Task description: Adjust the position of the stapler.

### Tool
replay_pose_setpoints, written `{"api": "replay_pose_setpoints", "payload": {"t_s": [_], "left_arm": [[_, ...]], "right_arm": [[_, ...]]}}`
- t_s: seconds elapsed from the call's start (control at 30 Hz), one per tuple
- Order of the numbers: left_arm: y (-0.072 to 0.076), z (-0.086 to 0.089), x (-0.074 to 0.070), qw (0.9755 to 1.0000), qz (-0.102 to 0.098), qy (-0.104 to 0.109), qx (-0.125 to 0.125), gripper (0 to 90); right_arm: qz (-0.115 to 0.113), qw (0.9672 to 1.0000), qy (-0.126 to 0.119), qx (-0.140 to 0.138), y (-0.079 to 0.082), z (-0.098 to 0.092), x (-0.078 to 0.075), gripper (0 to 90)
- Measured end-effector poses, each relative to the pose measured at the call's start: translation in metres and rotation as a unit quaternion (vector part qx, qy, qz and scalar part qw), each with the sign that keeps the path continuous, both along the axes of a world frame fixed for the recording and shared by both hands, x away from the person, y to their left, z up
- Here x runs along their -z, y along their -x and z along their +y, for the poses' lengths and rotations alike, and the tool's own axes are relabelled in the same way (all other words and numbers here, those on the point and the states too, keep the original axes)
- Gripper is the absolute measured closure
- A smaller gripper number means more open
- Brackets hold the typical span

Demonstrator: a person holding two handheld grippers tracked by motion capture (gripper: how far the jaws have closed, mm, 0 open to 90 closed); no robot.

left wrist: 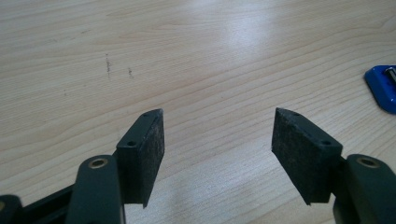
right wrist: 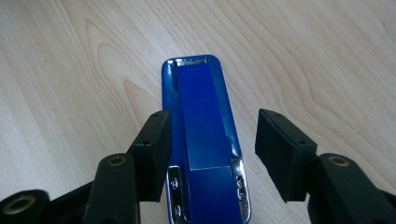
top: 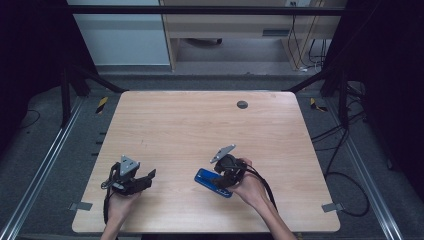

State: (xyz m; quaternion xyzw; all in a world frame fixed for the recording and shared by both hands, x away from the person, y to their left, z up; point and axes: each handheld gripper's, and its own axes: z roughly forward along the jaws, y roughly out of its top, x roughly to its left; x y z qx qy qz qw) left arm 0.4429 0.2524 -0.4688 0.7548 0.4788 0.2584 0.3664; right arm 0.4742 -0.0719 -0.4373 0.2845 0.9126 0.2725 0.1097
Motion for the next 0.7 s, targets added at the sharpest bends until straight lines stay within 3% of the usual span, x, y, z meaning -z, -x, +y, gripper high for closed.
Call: {"api": "replay_pose_setpoints", "payload": {"t_s": [0.3,0.7], "left_arm": [[0.0,0.0,0.0,1.0,0.002,-0.001,0.002,34.2],[-0.001,0.0,0.001,1.0,0.004,-0.001,0.003,34.0]], "right_arm": [[0.021,0.9997,0.013,-0.004,-0.004,0.005,0.015,52.7],[0.035,0.9986,0.032,-0.022,-0.008,0.01,0.024,63.2]]}}
